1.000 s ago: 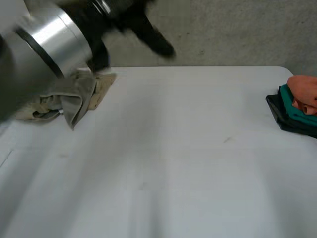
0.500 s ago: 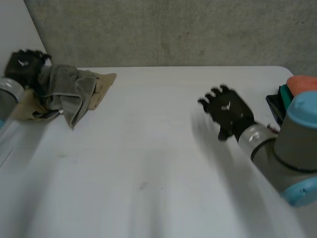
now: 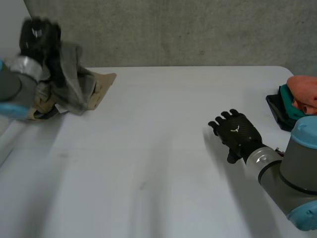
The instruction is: Fold the laundry.
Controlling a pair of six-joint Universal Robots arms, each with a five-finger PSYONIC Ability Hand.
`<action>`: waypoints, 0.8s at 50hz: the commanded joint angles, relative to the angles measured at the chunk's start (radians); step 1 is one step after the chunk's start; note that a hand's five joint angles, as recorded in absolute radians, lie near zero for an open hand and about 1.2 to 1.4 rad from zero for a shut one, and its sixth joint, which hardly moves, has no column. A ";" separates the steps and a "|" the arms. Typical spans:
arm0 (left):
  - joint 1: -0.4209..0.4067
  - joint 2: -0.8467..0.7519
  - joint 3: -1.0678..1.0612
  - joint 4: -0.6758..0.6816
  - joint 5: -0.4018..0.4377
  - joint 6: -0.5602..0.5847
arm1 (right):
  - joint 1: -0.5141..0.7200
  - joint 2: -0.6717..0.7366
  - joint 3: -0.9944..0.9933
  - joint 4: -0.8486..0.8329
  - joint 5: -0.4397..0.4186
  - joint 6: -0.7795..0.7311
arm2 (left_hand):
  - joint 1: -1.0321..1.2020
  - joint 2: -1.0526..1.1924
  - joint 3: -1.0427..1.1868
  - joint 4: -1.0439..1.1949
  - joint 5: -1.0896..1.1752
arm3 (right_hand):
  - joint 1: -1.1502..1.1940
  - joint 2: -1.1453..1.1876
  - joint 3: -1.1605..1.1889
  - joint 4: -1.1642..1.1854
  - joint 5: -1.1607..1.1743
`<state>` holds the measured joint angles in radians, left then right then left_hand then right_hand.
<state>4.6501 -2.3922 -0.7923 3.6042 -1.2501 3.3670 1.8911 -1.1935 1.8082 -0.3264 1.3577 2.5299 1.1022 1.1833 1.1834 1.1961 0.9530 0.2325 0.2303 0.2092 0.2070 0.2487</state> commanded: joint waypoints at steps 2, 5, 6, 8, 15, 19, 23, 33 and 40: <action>-0.154 0.445 -0.321 0.065 0.000 -0.300 | -0.023 -0.057 -0.006 0.001 0.026 0.015 | 0.294 0.213 0.213 0.200 0.269 | -0.058 -0.056 -0.035 -0.032 -0.249; -0.215 0.542 -0.409 0.068 -0.008 -0.356 | -0.035 -0.081 -0.004 0.003 0.050 0.018 | 0.294 0.213 0.213 0.200 0.269 | -0.058 -0.056 -0.035 -0.032 -0.249; -0.232 0.554 -0.432 0.061 -0.011 -0.366 | -0.036 -0.084 -0.003 0.003 0.057 0.018 | 0.294 0.213 0.213 0.200 0.269 | -0.058 -0.056 -0.035 -0.032 -0.249; -0.287 0.561 -0.496 0.039 -0.014 -0.388 | -0.038 -0.093 -0.001 0.003 0.074 0.020 | 0.294 0.213 0.213 0.200 0.269 | -0.058 -0.056 -0.035 -0.032 -0.249; -0.506 0.443 -0.674 -0.039 -0.032 -0.379 | -0.069 -0.104 -0.003 0.004 0.109 0.030 | 0.294 0.213 0.213 0.200 0.269 | -0.058 -0.056 -0.035 -0.032 -0.249; -0.570 0.268 -0.668 -0.064 -0.049 -0.376 | -0.070 -0.104 -0.015 0.018 0.123 0.065 | -0.223 -0.304 -0.304 -0.317 -0.248 | -0.058 -0.056 -0.035 -0.032 -0.249; -0.585 0.220 -0.624 -0.143 -0.054 -0.364 | -0.073 -0.104 -0.020 0.030 0.130 0.096 | -0.659 -0.740 -0.741 -0.753 -0.685 | -0.058 -0.056 -0.035 -0.032 -0.249; -0.412 0.475 -0.671 -0.220 -0.051 -0.345 | -0.064 -0.178 -0.027 0.156 0.144 0.115 | -0.862 -0.943 -0.944 -0.956 -0.888 | -0.058 -0.056 -0.035 -0.032 -0.249; -0.272 0.657 -0.886 -0.274 -0.048 -0.191 | -0.063 -0.216 -0.066 0.413 0.136 0.194 | -0.845 -0.926 -0.926 -0.939 -0.870 | -0.058 -0.056 -0.035 -0.032 -0.249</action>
<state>4.2681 -1.8730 -1.5102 3.3701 -1.3010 3.0494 1.8273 -1.3813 1.7672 -0.0993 1.5021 2.6674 0.2570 0.2552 0.2569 0.2512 0.0670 0.2325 0.2303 0.2092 0.2070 0.2487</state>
